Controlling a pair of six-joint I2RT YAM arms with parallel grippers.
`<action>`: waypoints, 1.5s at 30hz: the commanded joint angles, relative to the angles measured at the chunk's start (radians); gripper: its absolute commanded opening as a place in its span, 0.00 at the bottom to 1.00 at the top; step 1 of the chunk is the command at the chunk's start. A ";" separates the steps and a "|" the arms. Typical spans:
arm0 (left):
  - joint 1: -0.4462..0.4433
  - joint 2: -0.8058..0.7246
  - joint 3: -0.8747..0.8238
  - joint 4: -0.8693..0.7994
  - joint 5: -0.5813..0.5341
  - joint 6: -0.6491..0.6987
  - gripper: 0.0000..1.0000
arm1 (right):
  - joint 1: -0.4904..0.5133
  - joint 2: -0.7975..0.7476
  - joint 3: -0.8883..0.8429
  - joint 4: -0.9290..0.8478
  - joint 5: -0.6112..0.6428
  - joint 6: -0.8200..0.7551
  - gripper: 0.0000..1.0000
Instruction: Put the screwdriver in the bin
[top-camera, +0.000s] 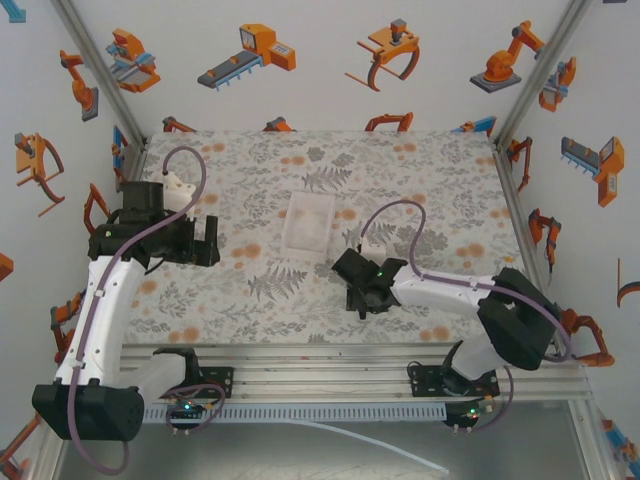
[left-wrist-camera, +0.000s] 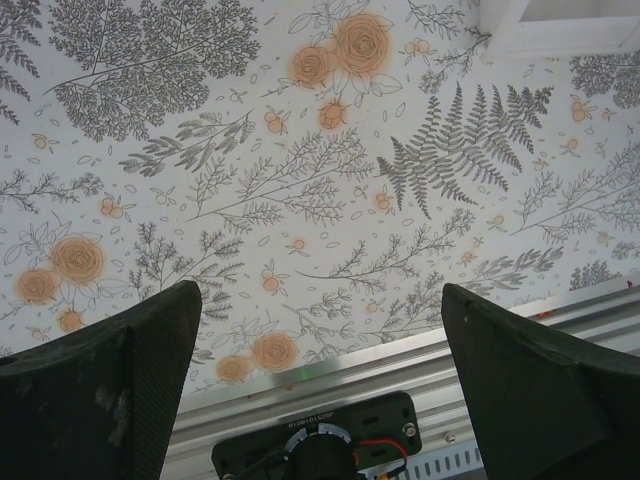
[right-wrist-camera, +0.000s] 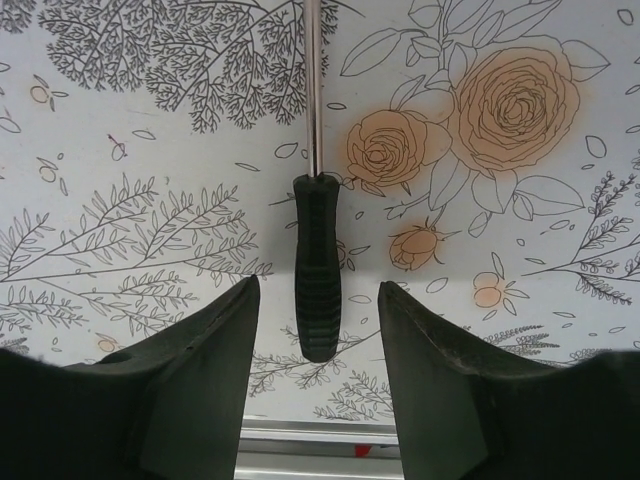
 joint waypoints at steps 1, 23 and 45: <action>-0.006 -0.013 0.003 -0.013 0.022 -0.016 0.97 | 0.005 0.030 -0.008 0.001 0.033 0.032 0.47; -0.006 -0.018 -0.003 -0.021 0.044 -0.019 0.97 | 0.018 0.046 0.020 -0.054 0.080 0.020 0.23; -0.003 -0.021 -0.021 -0.046 0.094 0.014 0.97 | 0.012 -0.131 0.157 -0.214 0.209 -0.122 0.22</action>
